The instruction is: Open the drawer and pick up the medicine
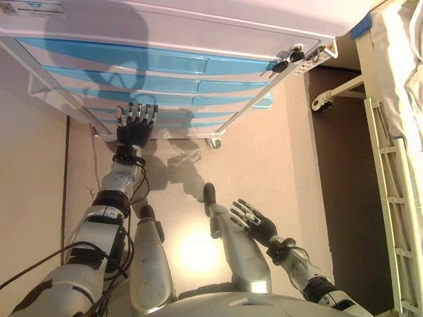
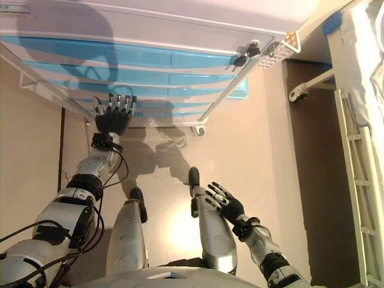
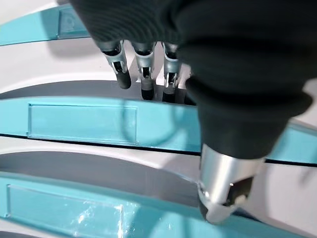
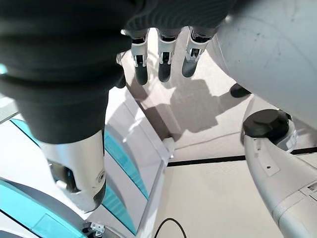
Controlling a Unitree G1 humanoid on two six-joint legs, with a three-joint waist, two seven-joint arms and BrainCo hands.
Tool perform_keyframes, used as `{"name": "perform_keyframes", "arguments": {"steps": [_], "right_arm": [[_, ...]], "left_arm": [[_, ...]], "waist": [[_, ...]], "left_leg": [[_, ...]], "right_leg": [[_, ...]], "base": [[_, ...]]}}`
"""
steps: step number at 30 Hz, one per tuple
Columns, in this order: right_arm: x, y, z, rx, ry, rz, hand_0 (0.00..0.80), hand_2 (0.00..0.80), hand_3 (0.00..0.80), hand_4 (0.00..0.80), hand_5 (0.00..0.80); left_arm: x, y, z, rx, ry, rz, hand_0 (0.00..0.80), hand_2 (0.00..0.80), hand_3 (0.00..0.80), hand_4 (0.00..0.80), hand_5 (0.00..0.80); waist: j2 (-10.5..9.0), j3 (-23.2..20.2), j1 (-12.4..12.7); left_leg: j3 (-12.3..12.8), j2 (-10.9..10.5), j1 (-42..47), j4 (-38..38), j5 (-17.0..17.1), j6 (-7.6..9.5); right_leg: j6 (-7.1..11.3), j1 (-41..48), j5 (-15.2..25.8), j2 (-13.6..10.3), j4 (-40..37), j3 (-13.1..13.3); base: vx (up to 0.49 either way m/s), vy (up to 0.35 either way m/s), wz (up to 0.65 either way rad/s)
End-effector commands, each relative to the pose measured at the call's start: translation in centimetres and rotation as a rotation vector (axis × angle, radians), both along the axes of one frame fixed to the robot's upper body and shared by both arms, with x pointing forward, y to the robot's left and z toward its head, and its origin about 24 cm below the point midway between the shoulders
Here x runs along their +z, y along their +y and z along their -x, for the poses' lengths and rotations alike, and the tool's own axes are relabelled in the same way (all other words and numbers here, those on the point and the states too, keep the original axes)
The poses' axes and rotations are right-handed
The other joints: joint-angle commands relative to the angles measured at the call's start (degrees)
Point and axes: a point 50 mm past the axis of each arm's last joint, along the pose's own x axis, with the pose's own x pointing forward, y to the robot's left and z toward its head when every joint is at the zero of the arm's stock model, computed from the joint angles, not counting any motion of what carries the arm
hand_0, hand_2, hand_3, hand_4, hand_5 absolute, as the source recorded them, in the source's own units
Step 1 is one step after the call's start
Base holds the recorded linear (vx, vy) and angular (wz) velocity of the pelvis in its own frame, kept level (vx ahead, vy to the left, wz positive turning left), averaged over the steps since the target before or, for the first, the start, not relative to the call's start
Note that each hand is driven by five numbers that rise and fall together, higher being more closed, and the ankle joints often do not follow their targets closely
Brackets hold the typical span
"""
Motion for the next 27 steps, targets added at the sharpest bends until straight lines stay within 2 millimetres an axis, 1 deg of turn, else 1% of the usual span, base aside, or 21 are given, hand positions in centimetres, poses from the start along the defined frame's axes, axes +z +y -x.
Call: {"name": "perform_keyframes", "arguments": {"steps": [1,5,8,9,10,11,12,15,18,23,27], "right_arm": [[-1.9,0.7,4.5,0.072,0.115,-0.018,0.0,0.0,0.0,0.0,0.0],[-1.9,0.9,4.5,0.073,0.113,-0.025,0.0,0.0,0.0,0.0,0.0],[-1.9,1.1,4.6,0.071,0.115,-0.032,0.0,0.0,0.0,0.0,0.0],[-1.9,1.2,4.6,0.071,0.115,-0.034,0.0,0.0,0.0,0.0,0.0],[-1.9,1.2,4.6,0.071,0.112,-0.036,0.0,0.0,0.0,0.0,0.0],[-1.8,1.1,4.6,0.072,0.109,-0.037,0.0,0.0,0.0,0.0,0.0],[-1.8,1.1,4.5,0.072,0.11,-0.037,0.0,0.0,0.0,0.0,0.0],[-1.7,1.2,4.3,0.069,0.102,-0.038,0.0,0.0,0.0,0.0,0.0],[-1.5,1.3,4.1,0.067,0.094,-0.035,0.0,0.0,0.0,0.0,0.0],[-1.2,1.4,3.5,0.067,0.077,-0.017,0.0,0.0,0.0,0.0,0.0],[-0.9,1.3,2.9,0.055,0.068,-0.004,0.0,0.0,0.0,0.0,0.0]], "left_arm": [[6.2,0.4,-2.0,-0.003,-0.192,0.019,0.0,0.0,0.0,0.0,0.0],[7.9,0.1,-2.3,-0.022,-0.243,-0.011,0.0,0.0,0.0,0.0,0.0],[9.5,-0.1,-2.5,-0.041,-0.321,-0.018,0.0,0.0,0.0,0.0,0.0],[10.2,-0.2,-2.4,-0.051,-0.357,-0.022,0.078,0.078,0.078,0.078,0.078],[10.4,-0.2,-2.4,-0.053,-0.375,-0.024,0.408,0.408,0.408,0.408,0.408],[11.0,-0.4,-2.4,-0.056,-0.397,-0.033,0.762,0.762,0.762,0.762,0.762],[11.2,-0.6,-2.4,-0.063,-0.406,-0.034,0.8,0.8,0.8,0.8,0.8],[11.5,-1.3,-2.4,-0.08,-0.426,-0.034,0.8,0.8,0.8,0.8,0.8],[10.6,-1.5,-2.2,-0.092,-0.411,-0.018,0.8,0.8,0.8,0.8,0.8],[6.9,-2.0,-1.3,-0.1,-0.343,-0.01,0.8,0.8,0.8,0.8,0.8],[3.7,-1.8,-0.2,-0.098,-0.288,-0.016,0.8,0.8,0.8,0.8,0.8]], "waist": [[1.17,0.73,-0.33],[0.99,0.92,-0.39],[0.86,1.04,-0.43],[0.8,1.09,-0.37],[0.32,1.4,-0.44],[0.29,1.47,-0.39],[0.28,1.5,-0.31],[0.38,1.71,-0.07],[0.61,1.85,0.35],[1.25,2.07,1.44],[1.83,2.26,2.47]], "left_leg": [[1.82,-1.04,-0.11,-6.54,3.61,2.01],[1.68,-0.99,0.2,-6.88,3.44,1.99],[1.49,-0.97,0.59,-7.25,3.33,1.99],[1.42,-0.97,0.73,-7.41,3.27,2.0],[1.93,-1.1,0.11,-7.63,5.18,2.18],[1.75,-1.21,0.15,-7.95,5.3,2.13],[1.66,-1.28,0.34,-8.27,5.36,2.14],[1.31,-1.61,0.71,-9.32,5.93,2.09],[0.8,-2.03,1.23,-10.23,6.32,2.01],[-0.2,-2.59,2.53,-12.41,7.54,1.75],[-1.08,-2.94,3.24,-13.66,8.36,1.5]], "right_leg": [[0.91,2.11,-4.37,2.0,3.27,-0.17],[0.84,2.75,-4.19,2.23,2.5,-0.11],[0.79,3.33,-4.0,2.38,1.89,-0.02],[0.8,3.44,-3.97,2.43,1.76,-0.05],[0.48,2.97,-2.64,2.17,1.41,-0.13],[0.44,3.18,-2.43,2.23,0.98,-0.04],[0.43,3.41,-2.3,2.21,0.68,-0.09],[0.3,3.72,-2.08,2.09,0.17,-0.3],[0.21,4.1,-2.09,2.08,-0.1,-0.47],[-0.16,5.11,-2.13,1.86,-0.68,-1.5],[-0.55,5.6,-2.47,1.57,-0.69,-2.73]], "base": [[0.002,-0.05,0.01],[0.001,-0.046,0.04],[0.003,-0.045,0.02],[-0.105,-0.065,0.02],[-0.111,-0.071,0.01],[-0.113,-0.07,0.03],[-0.014,-0.045,0.02],[-0.021,-0.027,0.11],[-0.006,-0.006,0.01],[-0.011,-0.017,0.06],[-0.021,-0.01,0.08]]}}
